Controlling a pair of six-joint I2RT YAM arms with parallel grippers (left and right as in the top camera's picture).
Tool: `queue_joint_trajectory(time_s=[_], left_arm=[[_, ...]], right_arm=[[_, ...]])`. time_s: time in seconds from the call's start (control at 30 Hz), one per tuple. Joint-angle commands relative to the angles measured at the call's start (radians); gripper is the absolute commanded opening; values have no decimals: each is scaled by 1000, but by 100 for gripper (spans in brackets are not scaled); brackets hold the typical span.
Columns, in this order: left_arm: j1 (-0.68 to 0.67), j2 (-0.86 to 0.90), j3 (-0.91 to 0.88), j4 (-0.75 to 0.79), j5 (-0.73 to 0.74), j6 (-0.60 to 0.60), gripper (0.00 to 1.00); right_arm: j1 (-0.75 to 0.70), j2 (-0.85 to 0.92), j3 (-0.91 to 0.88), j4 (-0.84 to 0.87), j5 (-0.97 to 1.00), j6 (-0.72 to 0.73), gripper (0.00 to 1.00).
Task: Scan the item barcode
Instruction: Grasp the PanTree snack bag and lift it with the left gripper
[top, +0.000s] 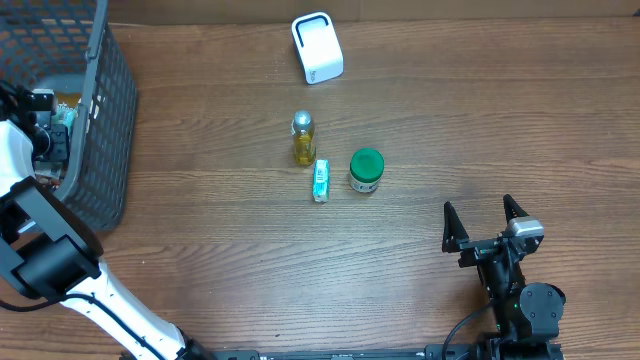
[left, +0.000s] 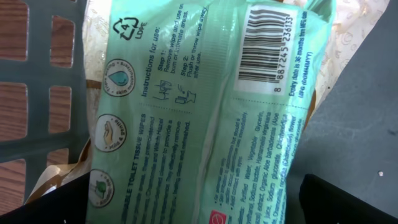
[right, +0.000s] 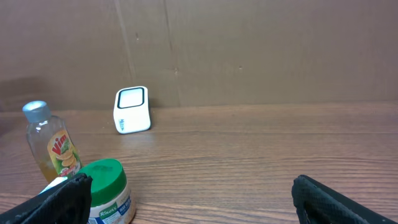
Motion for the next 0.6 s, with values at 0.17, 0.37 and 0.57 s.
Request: queue_joint_trajectory(time_s=[0.17,0.37,0.57], left_arm=[[0,113,-5,-2,-31,26,99],[1,126,-2,-8,-63,25,50],[1,79,4,-7,-28,-72,32]], right_arm=[[5,-6,-11,3,-2,-1,100],[5,-6,-11,3,-2,-1,100],[5,-6,-11,3,-2,-1,100]])
